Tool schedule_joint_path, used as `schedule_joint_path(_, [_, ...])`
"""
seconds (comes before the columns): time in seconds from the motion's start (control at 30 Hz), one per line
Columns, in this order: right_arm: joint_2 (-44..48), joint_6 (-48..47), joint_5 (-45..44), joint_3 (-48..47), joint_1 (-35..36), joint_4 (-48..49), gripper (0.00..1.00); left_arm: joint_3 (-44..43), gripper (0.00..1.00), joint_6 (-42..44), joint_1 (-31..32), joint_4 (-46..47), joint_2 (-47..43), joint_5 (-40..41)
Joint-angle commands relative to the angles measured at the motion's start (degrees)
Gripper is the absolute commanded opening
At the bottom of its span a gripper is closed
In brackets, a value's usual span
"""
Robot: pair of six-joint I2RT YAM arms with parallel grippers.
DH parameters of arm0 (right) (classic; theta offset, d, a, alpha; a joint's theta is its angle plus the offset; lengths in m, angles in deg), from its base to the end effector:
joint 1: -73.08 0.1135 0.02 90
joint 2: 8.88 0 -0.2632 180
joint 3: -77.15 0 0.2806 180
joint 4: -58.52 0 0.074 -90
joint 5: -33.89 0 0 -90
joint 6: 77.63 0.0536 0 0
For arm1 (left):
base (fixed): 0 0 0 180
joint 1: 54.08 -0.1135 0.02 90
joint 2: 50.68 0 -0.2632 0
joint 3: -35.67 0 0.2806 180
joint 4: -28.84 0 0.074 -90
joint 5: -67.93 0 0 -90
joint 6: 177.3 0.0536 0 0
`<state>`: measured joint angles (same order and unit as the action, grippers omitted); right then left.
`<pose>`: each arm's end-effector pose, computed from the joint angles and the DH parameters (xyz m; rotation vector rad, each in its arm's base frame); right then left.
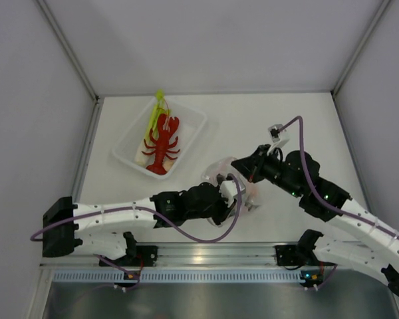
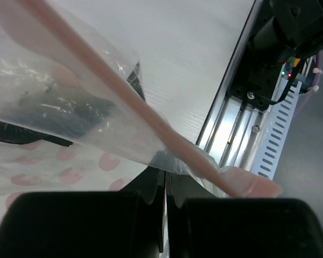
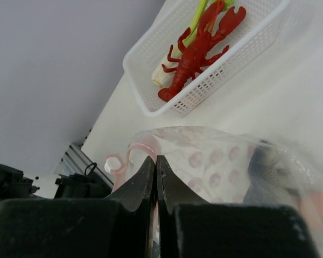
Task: Open the zip-top bag and remove the fake food
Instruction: Pick up the fake fish from the zipper food storage bag.
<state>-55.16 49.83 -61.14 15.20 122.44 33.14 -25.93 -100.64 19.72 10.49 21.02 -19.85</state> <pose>0.1559 0.1744 0.3580 -0.1239 1.8513 1.0155 0.0929 -0.3122 0.2534 1.0814 1.9061 -0.8687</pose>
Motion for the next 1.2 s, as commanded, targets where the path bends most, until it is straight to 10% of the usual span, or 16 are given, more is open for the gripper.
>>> schedule_joint_path(0.0, [2.3,-7.3,2.8,-3.2,-1.3,4.8,0.00,1.4,0.00,1.1,0.7,3.5,-1.0,-6.7])
schedule_joint_path(0.63, [9.7,-13.5,5.4,-1.6,-1.4,0.9,0.00,-0.1,0.00,-9.4,-3.7,-5.0,2.0,10.3])
schedule_joint_path(1.17, [13.4,5.8,7.2,8.6,-1.3,7.1,0.00,-11.9,0.00,-20.8,-11.3,-15.1,11.7,16.4])
